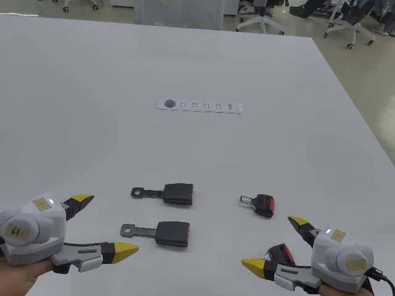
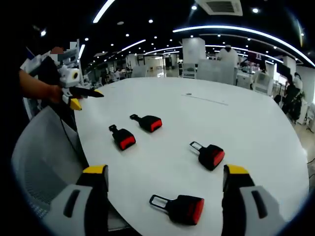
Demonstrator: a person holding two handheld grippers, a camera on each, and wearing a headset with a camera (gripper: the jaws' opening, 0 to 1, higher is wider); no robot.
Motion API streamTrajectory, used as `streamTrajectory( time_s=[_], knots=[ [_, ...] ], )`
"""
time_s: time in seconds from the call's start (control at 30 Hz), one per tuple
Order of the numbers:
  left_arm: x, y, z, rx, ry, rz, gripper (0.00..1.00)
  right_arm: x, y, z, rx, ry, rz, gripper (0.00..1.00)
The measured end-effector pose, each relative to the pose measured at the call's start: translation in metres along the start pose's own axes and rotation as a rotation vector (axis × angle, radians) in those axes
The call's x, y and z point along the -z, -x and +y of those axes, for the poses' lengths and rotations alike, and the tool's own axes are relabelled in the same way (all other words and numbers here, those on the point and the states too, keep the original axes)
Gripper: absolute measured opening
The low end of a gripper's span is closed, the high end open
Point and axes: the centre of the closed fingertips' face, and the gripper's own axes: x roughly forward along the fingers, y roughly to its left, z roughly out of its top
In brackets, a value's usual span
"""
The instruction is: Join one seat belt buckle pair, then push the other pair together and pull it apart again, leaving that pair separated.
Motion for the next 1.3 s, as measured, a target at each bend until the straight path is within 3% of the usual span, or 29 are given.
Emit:
streamTrajectory(
  time_s=[0.73,1.3],
  knots=[
    [0.0046,0.0032,-0.0024,0.003,-0.002,0.004,0.98,0.0053,0.0026,0.0018,-0.008,0.005,0.015,0.98],
    [0.001,0.0024,-0.0021,0.0,-0.006,-0.005,0.98,0.0025,0.0016,0.0034,-0.015,0.004,0.01,0.98]
  ],
)
